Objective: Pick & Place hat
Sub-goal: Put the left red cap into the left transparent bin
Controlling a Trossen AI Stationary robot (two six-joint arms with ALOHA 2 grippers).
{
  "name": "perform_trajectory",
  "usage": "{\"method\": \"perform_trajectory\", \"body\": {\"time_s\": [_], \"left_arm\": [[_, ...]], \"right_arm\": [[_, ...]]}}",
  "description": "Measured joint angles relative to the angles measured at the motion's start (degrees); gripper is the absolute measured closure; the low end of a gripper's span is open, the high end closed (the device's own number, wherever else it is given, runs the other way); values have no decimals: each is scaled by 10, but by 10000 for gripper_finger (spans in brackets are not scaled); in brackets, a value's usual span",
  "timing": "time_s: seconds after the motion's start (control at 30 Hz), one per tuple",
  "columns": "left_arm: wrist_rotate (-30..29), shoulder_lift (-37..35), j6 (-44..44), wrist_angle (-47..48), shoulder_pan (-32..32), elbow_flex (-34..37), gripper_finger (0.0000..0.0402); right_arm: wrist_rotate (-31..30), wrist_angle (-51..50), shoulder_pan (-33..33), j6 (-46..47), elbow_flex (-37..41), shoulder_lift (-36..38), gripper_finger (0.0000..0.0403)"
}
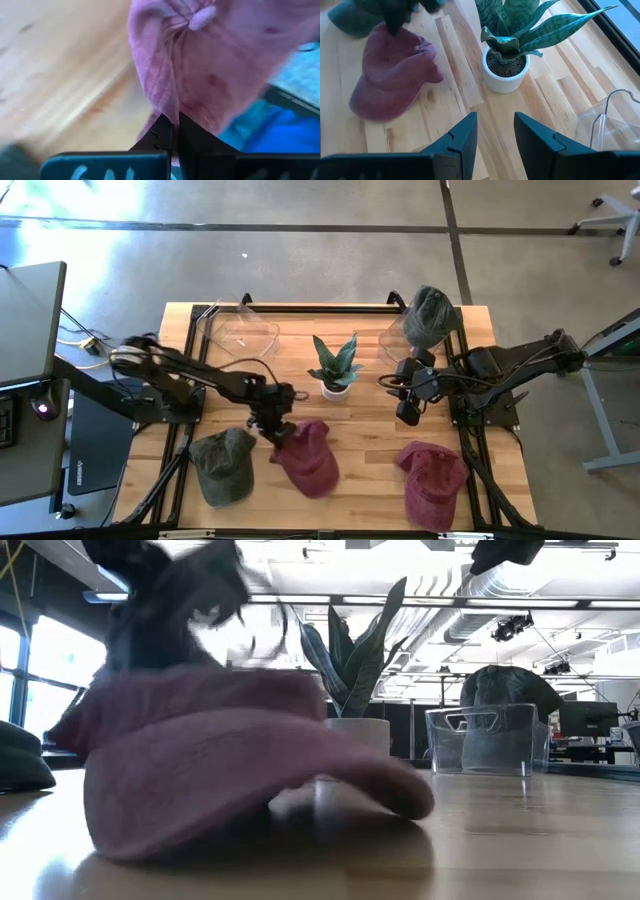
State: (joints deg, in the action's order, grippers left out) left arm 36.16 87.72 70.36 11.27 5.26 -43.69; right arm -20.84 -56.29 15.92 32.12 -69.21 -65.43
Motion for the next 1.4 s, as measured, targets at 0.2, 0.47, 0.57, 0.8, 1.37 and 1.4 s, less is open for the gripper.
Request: {"method": "perform_trajectory", "body": {"time_s": [0.2,0.47,0.57,0.8,1.37,1.4], "left_arm": [[-144,-147,-28,120,0,-75,400],[-472,-198,-344,341,74,-278,401],[-501,-166,-440,324,131,-289,401],[-487,-34,-394,335,235,-210,399],[-209,11,-412,437,218,-248,184],[-204,10,-443,418,227,-253,178]], "right_arm": [[-4,0,0,-10,0,0,279],[-16,2,0,-24,0,0,279],[-14,3,0,-23,0,0,279],[-11,5,0,-7,0,0,279],[-7,13,-2,-11,0,0,279],[-7,13,-2,-11,0,0,279]]}}
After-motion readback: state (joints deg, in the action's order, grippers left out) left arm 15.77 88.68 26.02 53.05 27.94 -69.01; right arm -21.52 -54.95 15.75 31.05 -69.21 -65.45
